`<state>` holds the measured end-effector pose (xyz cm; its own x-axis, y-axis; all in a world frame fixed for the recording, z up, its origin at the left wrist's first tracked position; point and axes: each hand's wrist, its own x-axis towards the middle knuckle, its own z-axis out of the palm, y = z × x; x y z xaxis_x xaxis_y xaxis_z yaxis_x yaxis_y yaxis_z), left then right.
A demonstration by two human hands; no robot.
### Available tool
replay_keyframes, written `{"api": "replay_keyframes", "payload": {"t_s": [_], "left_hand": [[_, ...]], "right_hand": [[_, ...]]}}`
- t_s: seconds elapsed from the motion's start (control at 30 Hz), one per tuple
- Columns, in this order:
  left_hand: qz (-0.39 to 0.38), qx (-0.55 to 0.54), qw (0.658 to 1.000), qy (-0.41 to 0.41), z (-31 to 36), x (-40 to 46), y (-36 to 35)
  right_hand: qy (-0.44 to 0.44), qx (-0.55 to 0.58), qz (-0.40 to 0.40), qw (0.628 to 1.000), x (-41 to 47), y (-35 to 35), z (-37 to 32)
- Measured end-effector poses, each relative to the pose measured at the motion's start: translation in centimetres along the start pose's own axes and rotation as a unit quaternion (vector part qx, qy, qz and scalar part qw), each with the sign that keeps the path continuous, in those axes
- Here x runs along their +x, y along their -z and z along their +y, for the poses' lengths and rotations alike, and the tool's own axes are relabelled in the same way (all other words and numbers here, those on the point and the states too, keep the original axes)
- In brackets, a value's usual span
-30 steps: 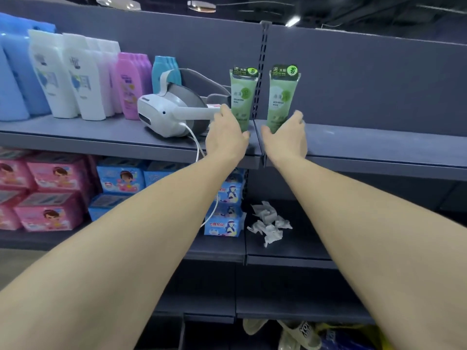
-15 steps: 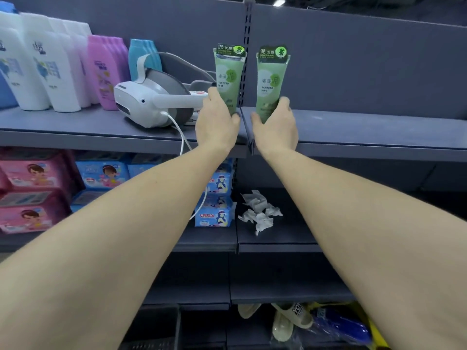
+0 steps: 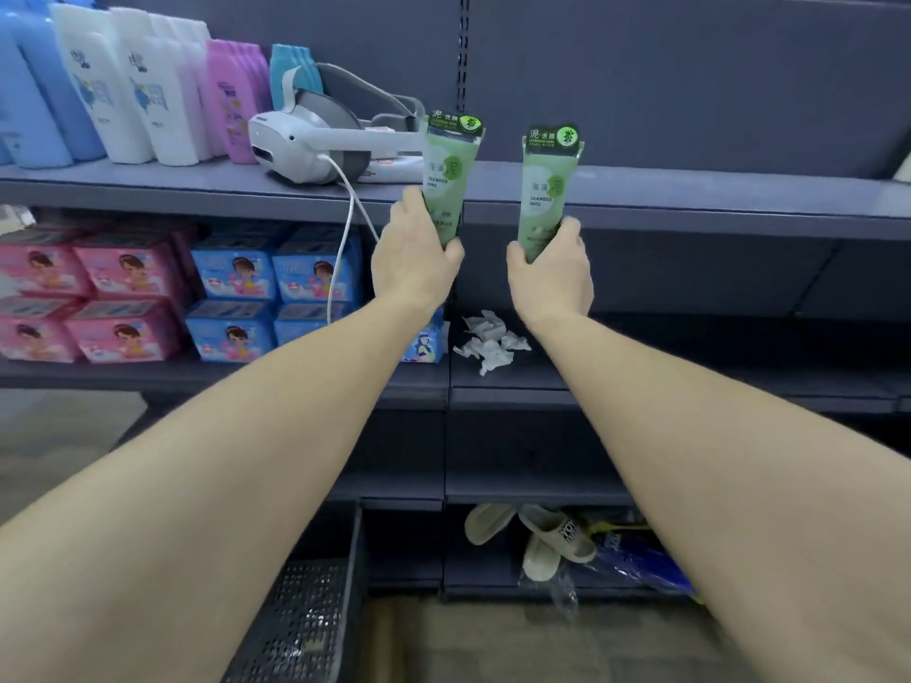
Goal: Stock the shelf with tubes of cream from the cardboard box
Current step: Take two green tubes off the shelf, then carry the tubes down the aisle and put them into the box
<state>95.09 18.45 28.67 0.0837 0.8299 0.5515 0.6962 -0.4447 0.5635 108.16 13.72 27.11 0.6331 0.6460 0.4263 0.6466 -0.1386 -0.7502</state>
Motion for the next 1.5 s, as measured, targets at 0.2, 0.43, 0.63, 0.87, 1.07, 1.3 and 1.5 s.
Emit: {"api": "replay_keyframes", "payload": {"t_s": [0.2,0.43,0.63,0.87,1.07,1.3,1.5], "left_hand": [[-0.096,0.024,0.994,0.043,-1.4,-9.3,-2.9],[-0.232,0.027,0.962,0.140,-4.9,-18.4,-8.2],[-0.333,0.061,0.931,0.135,-7.4,-23.7,-11.7],[-0.411,0.063,0.907,0.068,-7.3,-25.8,-15.3],[-0.483,0.056,0.874,-0.018,-4.6,-29.5,-17.8],[-0.554,0.053,0.826,-0.093,1.1,-35.6,-21.2],[-0.584,0.044,0.795,-0.159,9.3,-41.5,-23.5]], "right_hand": [[-0.095,-0.039,-0.072,0.992,-7.1,1.4,6.3],[-0.221,-0.097,-0.117,0.963,-14.3,1.2,14.3],[-0.306,-0.131,-0.133,0.934,-19.6,0.5,19.3],[-0.404,-0.128,-0.081,0.902,-22.4,1.7,22.8],[-0.479,-0.139,-0.018,0.867,-25.5,4.7,25.8],[-0.562,-0.144,0.068,0.812,-30.1,11.9,30.2],[-0.610,-0.140,0.141,0.767,-33.2,20.6,34.6]]}}
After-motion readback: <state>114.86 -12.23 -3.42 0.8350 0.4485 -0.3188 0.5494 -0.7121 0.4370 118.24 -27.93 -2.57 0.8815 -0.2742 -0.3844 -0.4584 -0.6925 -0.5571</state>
